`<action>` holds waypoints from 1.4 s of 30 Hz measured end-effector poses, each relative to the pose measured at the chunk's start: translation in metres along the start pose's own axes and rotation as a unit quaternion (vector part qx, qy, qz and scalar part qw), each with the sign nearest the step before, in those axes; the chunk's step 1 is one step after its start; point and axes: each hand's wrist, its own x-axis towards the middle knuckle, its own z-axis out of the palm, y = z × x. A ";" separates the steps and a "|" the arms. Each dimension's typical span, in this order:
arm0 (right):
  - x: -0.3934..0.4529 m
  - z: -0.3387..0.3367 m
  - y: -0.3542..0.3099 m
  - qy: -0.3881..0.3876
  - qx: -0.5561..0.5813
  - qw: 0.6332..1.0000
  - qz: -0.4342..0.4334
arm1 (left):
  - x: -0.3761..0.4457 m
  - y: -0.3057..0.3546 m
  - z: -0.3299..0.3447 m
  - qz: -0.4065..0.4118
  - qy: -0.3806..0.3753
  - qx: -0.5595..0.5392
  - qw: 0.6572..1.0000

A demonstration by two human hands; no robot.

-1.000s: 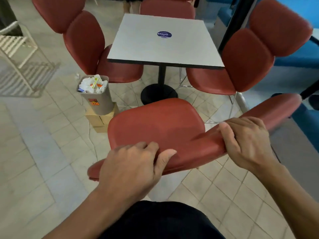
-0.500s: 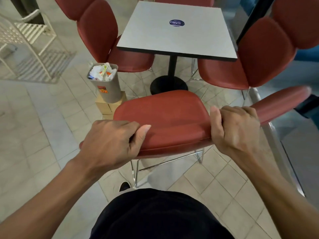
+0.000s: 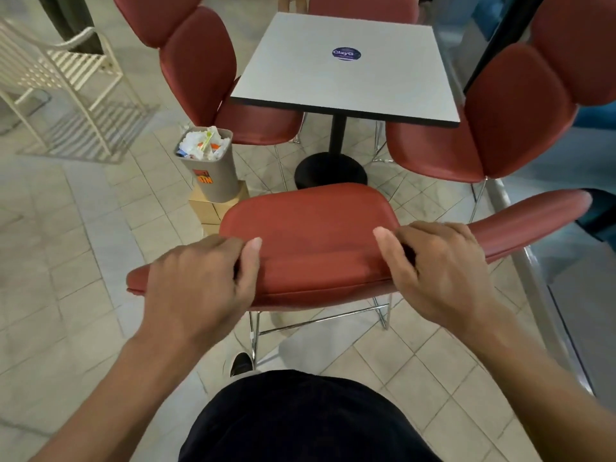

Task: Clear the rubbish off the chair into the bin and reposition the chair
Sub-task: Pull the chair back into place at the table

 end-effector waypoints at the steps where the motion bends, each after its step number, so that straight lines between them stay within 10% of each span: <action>1: 0.004 -0.005 0.008 -0.022 -0.004 1.000 0.004 | -0.003 0.012 0.004 -0.005 0.010 0.004 1.000; 17: 0.003 0.000 0.018 -0.038 -0.048 0.997 0.045 | 0.005 0.011 0.026 0.071 0.160 0.014 0.984; 42: 0.032 0.030 -0.009 0.076 -0.036 0.994 0.074 | 0.052 -0.006 0.053 0.064 0.164 0.007 0.984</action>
